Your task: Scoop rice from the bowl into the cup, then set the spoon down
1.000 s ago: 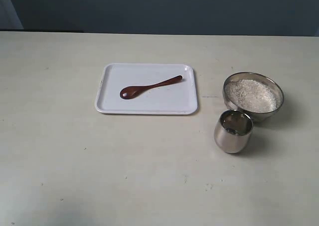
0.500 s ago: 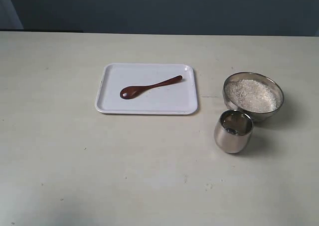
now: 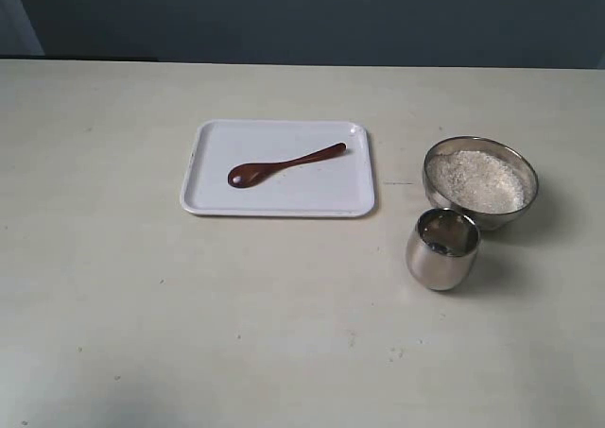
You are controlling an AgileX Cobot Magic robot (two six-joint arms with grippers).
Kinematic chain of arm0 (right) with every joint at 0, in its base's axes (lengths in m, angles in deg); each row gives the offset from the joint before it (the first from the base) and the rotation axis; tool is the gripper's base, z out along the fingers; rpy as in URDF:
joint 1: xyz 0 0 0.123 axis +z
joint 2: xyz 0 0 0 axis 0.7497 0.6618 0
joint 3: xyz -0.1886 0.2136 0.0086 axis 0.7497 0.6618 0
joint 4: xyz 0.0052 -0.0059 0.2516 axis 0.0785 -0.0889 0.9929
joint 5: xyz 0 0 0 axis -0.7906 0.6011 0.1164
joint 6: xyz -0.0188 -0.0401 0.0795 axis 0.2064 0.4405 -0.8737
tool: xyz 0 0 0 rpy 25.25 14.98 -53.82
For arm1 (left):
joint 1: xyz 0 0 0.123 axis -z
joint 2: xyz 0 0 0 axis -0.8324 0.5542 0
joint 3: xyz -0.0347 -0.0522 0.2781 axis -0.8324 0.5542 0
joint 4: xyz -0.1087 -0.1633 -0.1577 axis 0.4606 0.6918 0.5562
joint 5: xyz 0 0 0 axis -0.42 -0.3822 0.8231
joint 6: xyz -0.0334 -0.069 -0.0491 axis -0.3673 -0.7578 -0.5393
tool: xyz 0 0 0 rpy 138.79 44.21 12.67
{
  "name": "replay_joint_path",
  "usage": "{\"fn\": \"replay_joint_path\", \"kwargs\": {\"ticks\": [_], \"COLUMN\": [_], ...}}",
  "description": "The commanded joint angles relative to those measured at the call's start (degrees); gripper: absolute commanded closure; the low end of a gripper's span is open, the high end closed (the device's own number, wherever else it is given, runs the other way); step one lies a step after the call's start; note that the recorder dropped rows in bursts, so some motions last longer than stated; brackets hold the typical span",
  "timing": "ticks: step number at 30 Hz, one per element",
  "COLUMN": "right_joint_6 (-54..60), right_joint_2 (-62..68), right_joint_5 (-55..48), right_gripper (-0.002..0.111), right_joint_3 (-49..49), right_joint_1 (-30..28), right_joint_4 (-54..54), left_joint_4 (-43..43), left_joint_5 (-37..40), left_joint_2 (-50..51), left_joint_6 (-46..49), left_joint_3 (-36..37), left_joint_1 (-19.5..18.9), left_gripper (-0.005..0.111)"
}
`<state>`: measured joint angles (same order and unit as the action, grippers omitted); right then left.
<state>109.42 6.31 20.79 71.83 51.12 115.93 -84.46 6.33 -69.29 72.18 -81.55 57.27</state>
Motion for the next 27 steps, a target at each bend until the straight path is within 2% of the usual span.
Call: {"fn": "replay_joint_path", "kwargs": {"ticks": [1, 8, 10, 11, 12, 13, 15, 27], "right_joint_6": [0.5, -0.6, -17.6, -28.3, -34.7, -40.7, -44.3, -45.0], "right_joint_2": [-0.3, -0.3, -0.3, -0.3, -0.3, -0.3, -0.3, -0.3], "right_joint_5": [-0.1, -2.6, -2.1, -2.1, -2.1, -2.0, -2.0, -6.1], "right_gripper": [0.108, 0.108, 0.108, 0.108, 0.108, 0.108, 0.108, 0.108], "right_joint_3": [0.3, 0.3, 0.3, 0.3, 0.3, 0.3, 0.3, 0.3], "right_joint_1": [0.2, 0.2, 0.2, 0.2, 0.2, 0.2, 0.2, 0.2], "right_joint_4": [-0.8, -1.7, -16.2, -27.5, -32.4, -39.3, -43.7, -42.8], "left_joint_4": [0.1, 0.1, 0.1, 0.1, 0.1, 0.1, 0.1, 0.1], "left_joint_5": [-0.6, -0.6, -0.6, -0.6, -0.6, -0.6, -0.6, -0.6], "left_joint_2": [-0.2, -0.2, -0.2, -0.2, -0.2, -0.2, -0.2, -0.2], "left_joint_6": [-0.3, -0.3, -0.3, -0.3, -0.3, -0.3, -0.3, -0.3], "left_joint_3": [-0.1, -0.1, -0.1, -0.1, -0.1, -0.1, -0.1, -0.1], "left_joint_1": [0.3, 0.3, 0.3, 0.3, 0.3, 0.3, 0.3, 0.3], "left_gripper": [0.106, 0.106, 0.106, 0.106, 0.106, 0.106, 0.106, 0.106]}}
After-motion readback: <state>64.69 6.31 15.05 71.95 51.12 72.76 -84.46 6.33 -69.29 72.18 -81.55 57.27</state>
